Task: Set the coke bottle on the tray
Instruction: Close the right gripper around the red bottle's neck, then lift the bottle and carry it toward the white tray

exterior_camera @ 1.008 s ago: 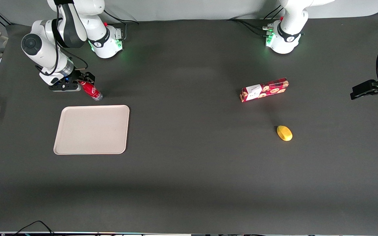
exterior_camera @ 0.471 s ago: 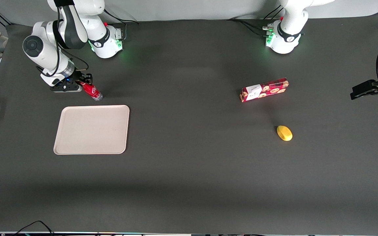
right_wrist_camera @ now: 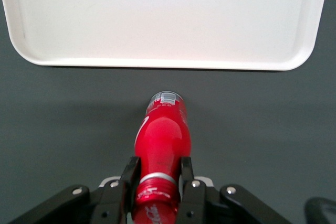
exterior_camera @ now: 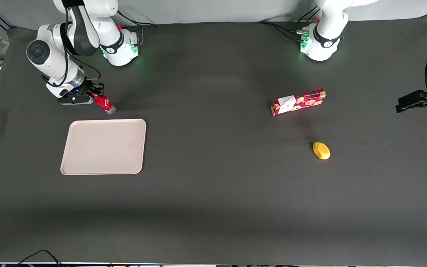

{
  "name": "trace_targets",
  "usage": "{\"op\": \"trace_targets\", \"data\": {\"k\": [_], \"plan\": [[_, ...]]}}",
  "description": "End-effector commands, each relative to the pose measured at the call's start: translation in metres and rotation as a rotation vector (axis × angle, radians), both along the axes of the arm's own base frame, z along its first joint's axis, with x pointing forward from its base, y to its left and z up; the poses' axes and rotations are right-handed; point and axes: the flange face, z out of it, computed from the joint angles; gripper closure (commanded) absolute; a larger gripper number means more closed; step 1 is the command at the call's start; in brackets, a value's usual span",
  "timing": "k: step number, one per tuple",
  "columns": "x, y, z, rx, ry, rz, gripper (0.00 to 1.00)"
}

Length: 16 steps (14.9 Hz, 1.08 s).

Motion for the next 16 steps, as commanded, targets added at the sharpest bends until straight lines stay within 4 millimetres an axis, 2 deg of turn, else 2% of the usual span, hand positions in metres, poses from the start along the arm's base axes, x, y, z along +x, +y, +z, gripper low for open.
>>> {"op": "trace_targets", "data": {"k": [1, 5, 12, 14, 16], "plan": [[0.013, 0.004, 0.032, -0.016, 0.027, -0.012, 1.0], [0.045, 0.008, 0.101, -0.027, 0.021, -0.02, 1.0], [0.098, 0.001, 0.246, -0.05, 0.007, -0.034, 1.0], [0.121, -0.004, 0.276, -0.054, 0.011, -0.036, 1.0], [0.147, -0.013, 0.299, -0.072, -0.007, -0.037, 1.0]]}}
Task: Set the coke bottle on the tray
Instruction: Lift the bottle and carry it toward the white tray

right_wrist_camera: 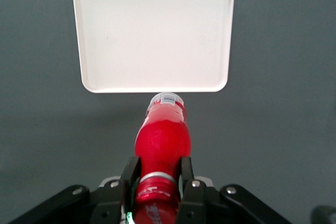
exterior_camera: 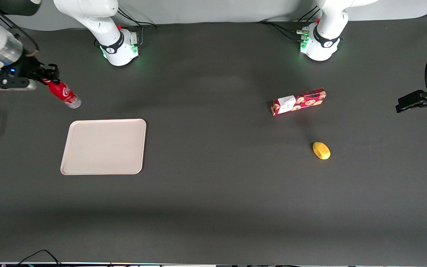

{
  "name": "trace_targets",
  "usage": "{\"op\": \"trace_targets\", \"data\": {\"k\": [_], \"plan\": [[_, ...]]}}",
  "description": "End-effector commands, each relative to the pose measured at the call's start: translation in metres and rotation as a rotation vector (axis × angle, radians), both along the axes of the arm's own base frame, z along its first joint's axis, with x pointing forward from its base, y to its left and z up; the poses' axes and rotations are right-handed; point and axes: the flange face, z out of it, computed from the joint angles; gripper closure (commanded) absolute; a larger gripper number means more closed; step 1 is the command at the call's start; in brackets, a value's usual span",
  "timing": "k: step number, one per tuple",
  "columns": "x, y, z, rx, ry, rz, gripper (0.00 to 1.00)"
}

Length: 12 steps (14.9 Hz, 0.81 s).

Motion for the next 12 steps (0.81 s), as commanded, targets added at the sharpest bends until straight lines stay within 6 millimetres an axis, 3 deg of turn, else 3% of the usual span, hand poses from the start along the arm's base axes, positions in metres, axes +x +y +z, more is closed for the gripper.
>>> {"op": "trace_targets", "data": {"k": [1, 4, 6, 9, 12], "plan": [[0.062, -0.02, 0.037, -0.017, -0.001, -0.028, 1.0], [0.115, -0.046, 0.05, 0.01, 0.002, -0.028, 1.0], [0.149, -0.061, 0.046, 0.027, 0.009, -0.018, 1.0], [0.177, -0.095, 0.009, 0.05, 0.044, -0.016, 1.0], [0.194, -0.116, -0.027, 0.073, 0.044, -0.004, 1.0]]}}
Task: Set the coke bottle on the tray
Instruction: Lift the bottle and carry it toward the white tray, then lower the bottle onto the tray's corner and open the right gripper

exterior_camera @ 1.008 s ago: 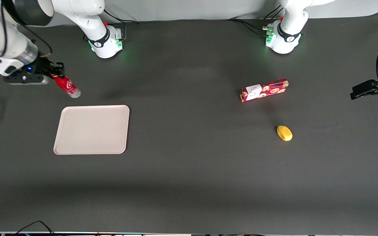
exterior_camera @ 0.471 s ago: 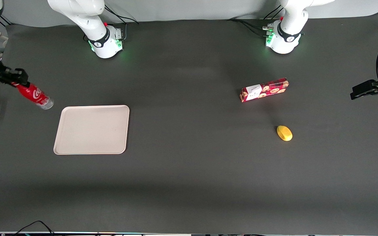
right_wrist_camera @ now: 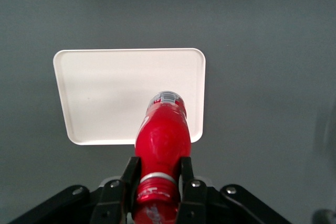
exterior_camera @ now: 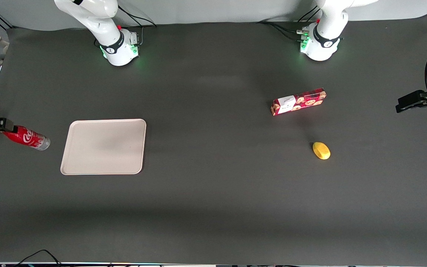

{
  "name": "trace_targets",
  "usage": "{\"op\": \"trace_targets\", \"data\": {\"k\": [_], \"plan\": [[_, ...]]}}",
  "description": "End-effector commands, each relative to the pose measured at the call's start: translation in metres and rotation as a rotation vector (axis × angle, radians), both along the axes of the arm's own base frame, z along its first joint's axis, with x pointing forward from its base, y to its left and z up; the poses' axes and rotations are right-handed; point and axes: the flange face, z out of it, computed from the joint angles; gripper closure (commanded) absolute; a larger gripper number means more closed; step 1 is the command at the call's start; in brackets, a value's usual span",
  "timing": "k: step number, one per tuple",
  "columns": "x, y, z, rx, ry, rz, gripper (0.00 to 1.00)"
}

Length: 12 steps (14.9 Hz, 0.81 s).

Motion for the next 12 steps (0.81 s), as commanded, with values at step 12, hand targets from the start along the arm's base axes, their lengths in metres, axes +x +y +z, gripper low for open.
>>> {"op": "trace_targets", "data": {"k": [12], "plan": [[-0.049, -0.032, -0.195, 0.002, -0.075, 0.061, 1.0]]}}
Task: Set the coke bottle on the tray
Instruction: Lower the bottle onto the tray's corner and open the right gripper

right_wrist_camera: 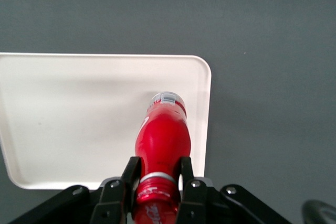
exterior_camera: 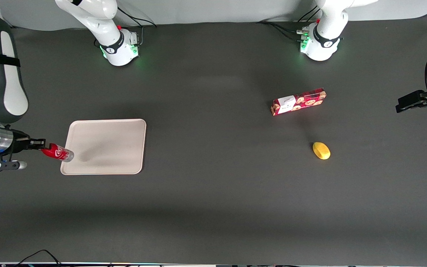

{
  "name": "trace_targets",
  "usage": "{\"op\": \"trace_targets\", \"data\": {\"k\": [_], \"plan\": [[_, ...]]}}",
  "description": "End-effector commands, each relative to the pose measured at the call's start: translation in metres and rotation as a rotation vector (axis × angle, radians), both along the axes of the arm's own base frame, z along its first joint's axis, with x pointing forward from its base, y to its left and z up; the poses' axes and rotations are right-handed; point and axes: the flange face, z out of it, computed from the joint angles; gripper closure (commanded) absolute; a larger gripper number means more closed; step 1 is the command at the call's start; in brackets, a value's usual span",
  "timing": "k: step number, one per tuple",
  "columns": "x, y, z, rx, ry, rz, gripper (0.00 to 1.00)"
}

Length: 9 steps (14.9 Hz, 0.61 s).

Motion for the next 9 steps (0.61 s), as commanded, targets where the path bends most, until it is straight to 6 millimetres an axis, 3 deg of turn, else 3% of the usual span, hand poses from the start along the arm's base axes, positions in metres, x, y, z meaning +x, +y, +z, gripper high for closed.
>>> {"op": "trace_targets", "data": {"k": [1, 4, 9], "plan": [[-0.034, -0.002, -0.027, -0.012, -0.042, 0.035, 1.0], [-0.043, -0.003, -0.048, -0.012, -0.054, 0.037, 1.0], [-0.047, -0.018, -0.054, -0.009, -0.05, 0.078, 1.0]]}}
